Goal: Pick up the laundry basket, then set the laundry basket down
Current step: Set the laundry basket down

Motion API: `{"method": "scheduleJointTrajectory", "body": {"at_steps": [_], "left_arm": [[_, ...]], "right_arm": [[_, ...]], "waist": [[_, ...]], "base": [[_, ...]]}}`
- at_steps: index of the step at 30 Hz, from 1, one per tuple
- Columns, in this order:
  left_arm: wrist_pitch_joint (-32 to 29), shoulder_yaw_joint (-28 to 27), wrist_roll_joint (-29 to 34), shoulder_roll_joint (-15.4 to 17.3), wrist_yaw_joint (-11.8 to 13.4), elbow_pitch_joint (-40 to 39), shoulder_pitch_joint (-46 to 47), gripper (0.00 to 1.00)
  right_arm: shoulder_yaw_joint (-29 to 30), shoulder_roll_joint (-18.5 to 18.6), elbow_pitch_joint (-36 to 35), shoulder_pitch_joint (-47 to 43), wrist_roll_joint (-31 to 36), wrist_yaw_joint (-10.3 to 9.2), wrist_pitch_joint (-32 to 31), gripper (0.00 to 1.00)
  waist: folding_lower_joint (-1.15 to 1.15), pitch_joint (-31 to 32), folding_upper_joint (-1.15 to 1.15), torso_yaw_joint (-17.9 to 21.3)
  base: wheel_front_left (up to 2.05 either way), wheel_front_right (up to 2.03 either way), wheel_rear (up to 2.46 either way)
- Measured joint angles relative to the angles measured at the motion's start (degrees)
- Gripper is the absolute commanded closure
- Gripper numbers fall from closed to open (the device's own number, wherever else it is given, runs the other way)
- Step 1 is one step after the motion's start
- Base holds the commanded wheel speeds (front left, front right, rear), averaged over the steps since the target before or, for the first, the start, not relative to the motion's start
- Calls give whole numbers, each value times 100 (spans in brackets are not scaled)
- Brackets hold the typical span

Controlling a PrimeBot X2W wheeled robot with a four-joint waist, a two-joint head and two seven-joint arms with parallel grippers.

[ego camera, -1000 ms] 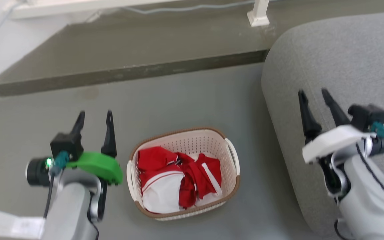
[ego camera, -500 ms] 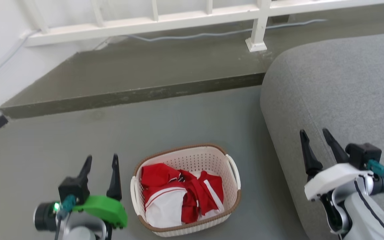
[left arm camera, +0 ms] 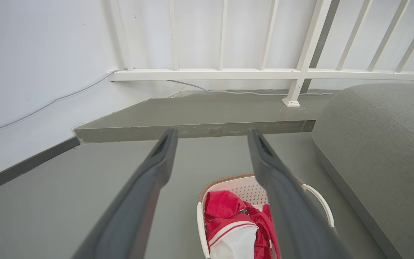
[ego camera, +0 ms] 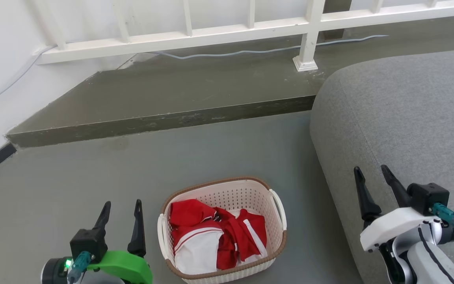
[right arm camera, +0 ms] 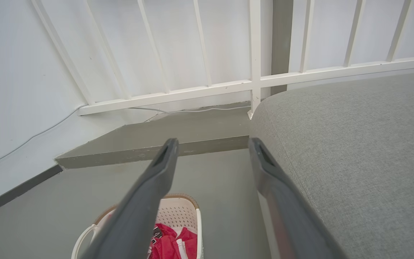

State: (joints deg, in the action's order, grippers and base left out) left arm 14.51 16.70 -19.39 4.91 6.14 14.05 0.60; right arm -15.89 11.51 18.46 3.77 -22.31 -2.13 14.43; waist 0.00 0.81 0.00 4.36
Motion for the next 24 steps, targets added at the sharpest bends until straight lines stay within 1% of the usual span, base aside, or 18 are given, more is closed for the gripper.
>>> {"method": "scheduleJointTrajectory", "body": {"at_steps": [7, 24], "left_arm": [[0, -30, 2, -1, 44, -175, -168, 0], [-88, -109, 114, -1, 46, -498, -332, 0]], "right_arm": [[0, 1, -91, -103, 68, 0, 0, 0], [1, 2, -205, -205, 120, -48, 1, 0]], "waist": [[0, 13, 0, -8], [0, 5, 0, -17]], "base": [[0, 0, 0], [0, 0, 0]]}}
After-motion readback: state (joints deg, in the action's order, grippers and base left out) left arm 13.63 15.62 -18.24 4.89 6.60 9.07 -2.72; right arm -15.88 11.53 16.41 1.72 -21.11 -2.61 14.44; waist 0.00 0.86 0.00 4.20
